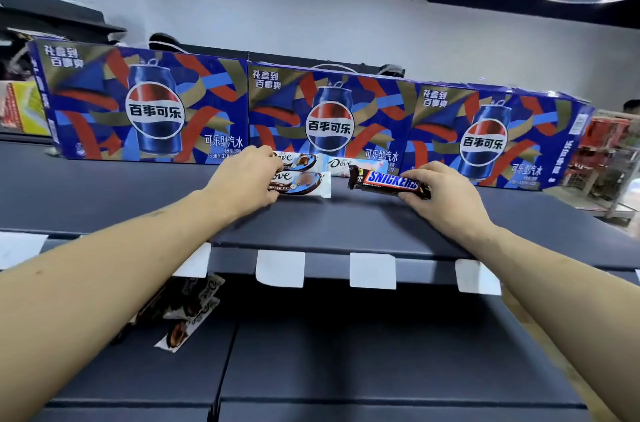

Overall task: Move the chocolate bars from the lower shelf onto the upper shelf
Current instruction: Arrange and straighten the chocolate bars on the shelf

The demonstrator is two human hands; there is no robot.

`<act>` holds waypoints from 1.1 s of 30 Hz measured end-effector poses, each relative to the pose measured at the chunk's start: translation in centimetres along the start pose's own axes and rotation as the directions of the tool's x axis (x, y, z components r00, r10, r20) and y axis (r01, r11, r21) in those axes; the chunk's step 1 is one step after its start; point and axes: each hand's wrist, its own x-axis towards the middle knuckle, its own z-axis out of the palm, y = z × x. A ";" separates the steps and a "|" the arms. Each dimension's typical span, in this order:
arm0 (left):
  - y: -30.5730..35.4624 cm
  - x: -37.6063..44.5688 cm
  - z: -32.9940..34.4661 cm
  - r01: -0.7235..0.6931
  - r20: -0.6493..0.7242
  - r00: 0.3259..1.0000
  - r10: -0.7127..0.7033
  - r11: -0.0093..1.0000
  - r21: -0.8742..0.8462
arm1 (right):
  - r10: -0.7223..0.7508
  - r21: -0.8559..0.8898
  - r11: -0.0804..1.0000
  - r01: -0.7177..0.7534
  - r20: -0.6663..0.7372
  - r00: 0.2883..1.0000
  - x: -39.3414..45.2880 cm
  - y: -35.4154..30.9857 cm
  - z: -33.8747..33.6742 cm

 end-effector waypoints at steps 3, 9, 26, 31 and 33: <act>-0.9 2.1 1.3 0.016 0.023 1.000 -0.016 1.000 0.005 | 0.001 -0.001 1.000 -0.001 0.016 1.000 1.7 0.5 1.3; -2.5 5.3 3.7 0.059 0.055 0.997 -0.059 0.998 0.009 | 0.016 0.018 1.000 -0.017 0.028 0.999 3.8 1.5 2.9; -1.4 8.5 6.5 0.210 0.028 0.976 -0.214 0.973 0.100 | 0.051 0.043 0.998 -0.054 0.076 0.996 4.1 6.5 2.4; 1.5 8.5 5.7 0.159 -0.088 0.985 -0.151 0.983 0.091 | 0.066 0.049 0.996 -0.069 0.071 0.995 3.1 9.7 0.6; 4.1 8.7 5.1 0.104 -0.126 0.987 -0.095 0.992 0.065 | 0.069 0.053 0.996 -0.072 0.067 0.995 2.7 11.3 -0.1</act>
